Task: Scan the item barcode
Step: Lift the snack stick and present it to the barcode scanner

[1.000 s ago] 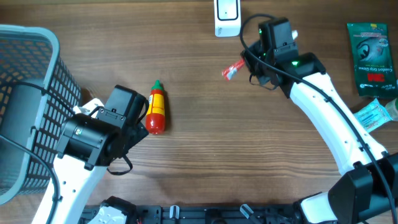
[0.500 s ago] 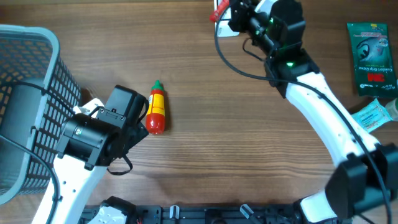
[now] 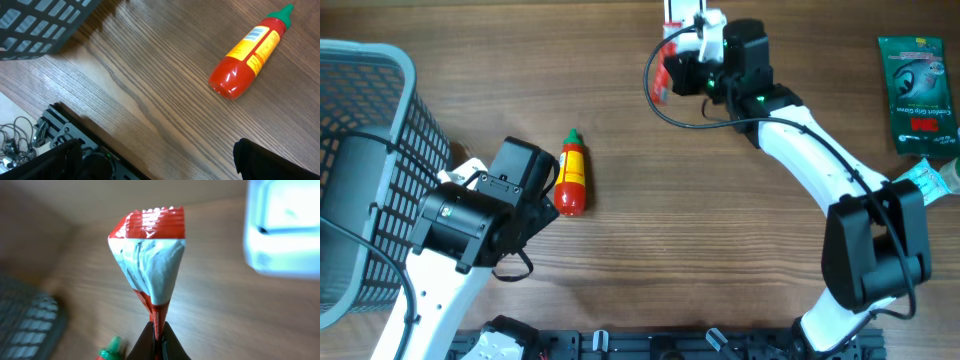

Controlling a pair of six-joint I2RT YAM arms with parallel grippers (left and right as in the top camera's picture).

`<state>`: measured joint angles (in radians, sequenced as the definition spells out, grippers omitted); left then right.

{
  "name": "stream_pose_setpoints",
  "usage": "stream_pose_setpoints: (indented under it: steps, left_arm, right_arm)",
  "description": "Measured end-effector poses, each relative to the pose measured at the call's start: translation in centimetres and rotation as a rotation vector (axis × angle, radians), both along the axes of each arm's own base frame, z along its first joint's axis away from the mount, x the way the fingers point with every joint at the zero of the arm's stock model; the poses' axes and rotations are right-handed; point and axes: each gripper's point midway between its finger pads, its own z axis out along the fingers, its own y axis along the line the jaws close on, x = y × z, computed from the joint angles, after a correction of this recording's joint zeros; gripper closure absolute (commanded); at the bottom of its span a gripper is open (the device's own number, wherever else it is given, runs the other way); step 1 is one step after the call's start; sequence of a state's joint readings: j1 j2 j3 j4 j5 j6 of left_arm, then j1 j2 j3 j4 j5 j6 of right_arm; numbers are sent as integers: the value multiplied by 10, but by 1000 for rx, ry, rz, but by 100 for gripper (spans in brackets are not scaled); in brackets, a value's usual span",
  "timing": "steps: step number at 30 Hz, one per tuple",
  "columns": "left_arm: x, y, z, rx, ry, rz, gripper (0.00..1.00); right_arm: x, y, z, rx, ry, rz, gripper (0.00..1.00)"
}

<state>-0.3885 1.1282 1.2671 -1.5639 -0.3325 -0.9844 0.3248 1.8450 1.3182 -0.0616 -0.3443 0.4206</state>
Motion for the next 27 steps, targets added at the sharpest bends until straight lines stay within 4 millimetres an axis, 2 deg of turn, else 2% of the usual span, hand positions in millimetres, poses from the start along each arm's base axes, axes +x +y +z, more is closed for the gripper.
stream_pose_setpoints:
  steps: [2, 4, 5, 7, 8, 11, 13, 16, 17, 19, 21, 22, 24, 26, 27]
  left_arm:
    - [0, 0, 0, 0, 0, 0, 0]
    - [0, 0, 0, 0, 0, 0, 0]
    - [0, 0, 0, 0, 0, 0, 0]
    - [0, 0, 0, 1, 1, 0, 0]
    - [0, 0, 0, 1, 1, 0, 0]
    - [0, 0, 0, 1, 1, 0, 0]
    - [0, 0, 0, 0, 1, 0, 0]
    - [0, 0, 0, 0, 1, 0, 0]
    - [0, 0, 0, 0, 1, 0, 0]
    - [0, 0, 0, 1, 1, 0, 0]
    - [0, 0, 0, 0, 0, 0, 0]
    - [0, 0, 0, 1, 2, 0, 0]
    - [0, 0, 0, 1, 1, 0, 0]
    - [0, 0, 0, 1, 1, 0, 0]
    - [0, 0, 0, 1, 1, 0, 0]
  right_arm:
    - [-1, -23, -10, -90, 40, -108, 95]
    - [3, -40, -2, -161, 2, -184, 95]
    - [7, -48, 9, -195, -44, -222, 95]
    - [19, -62, 48, -288, -217, -330, 95]
    - [24, -66, 76, -353, -339, -398, 95]
    - [30, -64, 116, -453, -530, -492, 96]
    - [31, -60, 136, -523, -639, -537, 95]
    - [43, -63, 147, -601, -761, -612, 95]
    - [48, -65, 147, -621, -793, -636, 95]
    - [60, -66, 133, -677, -855, -687, 95]
    - [71, -63, 110, -722, -885, -694, 95]
    - [80, -59, 88, -755, -881, -675, 95]
    - [97, -47, 58, -792, -877, -626, 95]
    - [116, -32, 33, -814, -865, -575, 95]
    - [127, -25, 28, -813, -867, -556, 95]
